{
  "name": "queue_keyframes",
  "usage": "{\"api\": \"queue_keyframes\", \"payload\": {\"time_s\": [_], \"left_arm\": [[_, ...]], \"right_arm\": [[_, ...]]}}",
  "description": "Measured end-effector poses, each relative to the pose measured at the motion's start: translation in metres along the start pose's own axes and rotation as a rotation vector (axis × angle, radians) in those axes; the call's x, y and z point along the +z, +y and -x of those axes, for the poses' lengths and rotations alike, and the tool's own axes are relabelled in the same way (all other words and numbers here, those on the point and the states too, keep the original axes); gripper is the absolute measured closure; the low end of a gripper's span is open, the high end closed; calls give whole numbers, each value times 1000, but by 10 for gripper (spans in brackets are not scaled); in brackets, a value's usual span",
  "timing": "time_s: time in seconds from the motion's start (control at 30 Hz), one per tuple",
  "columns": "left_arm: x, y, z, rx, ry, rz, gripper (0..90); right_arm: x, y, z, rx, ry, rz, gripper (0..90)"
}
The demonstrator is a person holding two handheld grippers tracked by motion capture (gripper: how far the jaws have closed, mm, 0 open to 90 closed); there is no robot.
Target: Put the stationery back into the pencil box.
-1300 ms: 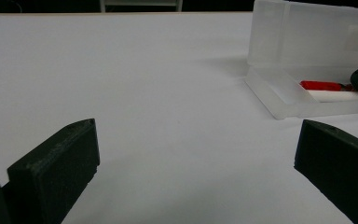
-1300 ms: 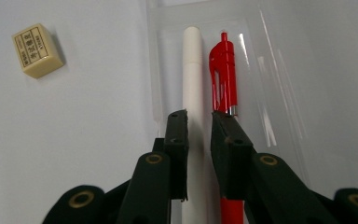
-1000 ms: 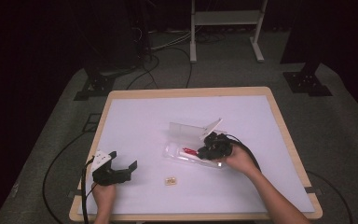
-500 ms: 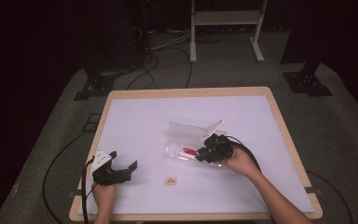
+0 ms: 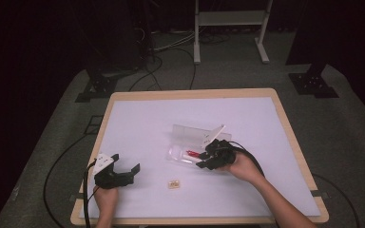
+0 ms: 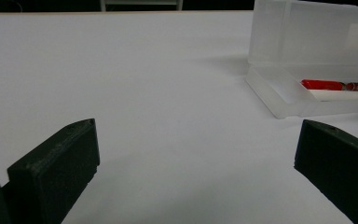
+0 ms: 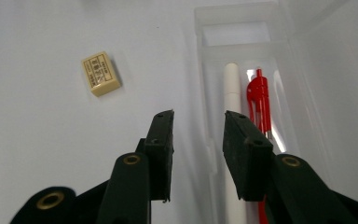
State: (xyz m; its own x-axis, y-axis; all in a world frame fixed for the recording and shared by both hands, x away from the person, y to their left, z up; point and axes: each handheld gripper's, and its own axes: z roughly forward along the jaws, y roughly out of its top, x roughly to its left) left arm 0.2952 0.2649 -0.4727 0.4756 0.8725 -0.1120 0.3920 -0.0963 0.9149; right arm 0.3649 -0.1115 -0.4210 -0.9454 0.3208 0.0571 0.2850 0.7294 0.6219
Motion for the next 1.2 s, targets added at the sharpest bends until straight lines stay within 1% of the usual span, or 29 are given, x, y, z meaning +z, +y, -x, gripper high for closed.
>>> {"api": "queue_keyframes", "payload": {"time_s": [0.03, 0.07, 0.17, 0.2, 0.37, 0.6, 1.1, 1.2], "left_arm": [[0, 0, 0, -1, 0, 0, 0], [0, 0, 0, -1, 0, -2, 0], [0, 0, 0, -1, 0, -2, 0], [0, 0, 0, -1, 0, -2, 0], [0, 0, 0, -1, 0, -1, 0], [0, 0, 0, -1, 0, -2, 0], [-1, 0, 0, -1, -1, 0, 0], [-1, 0, 0, -1, -1, 0, 0]], "right_arm": [[1, 0, -1, 1, 4, 0, 623], [1, 1, -2, -10, 7, -1, 619], [3, 3, -5, -22, 14, 0, 615], [3, 3, -7, -13, 16, -1, 613], [5, 5, -10, -27, 29, 1, 600], [7, 8, -15, -32, 43, 1, 575], [14, 11, -23, -36, 79, 11, 498], [17, 12, -24, -36, 94, 13, 467]]}}
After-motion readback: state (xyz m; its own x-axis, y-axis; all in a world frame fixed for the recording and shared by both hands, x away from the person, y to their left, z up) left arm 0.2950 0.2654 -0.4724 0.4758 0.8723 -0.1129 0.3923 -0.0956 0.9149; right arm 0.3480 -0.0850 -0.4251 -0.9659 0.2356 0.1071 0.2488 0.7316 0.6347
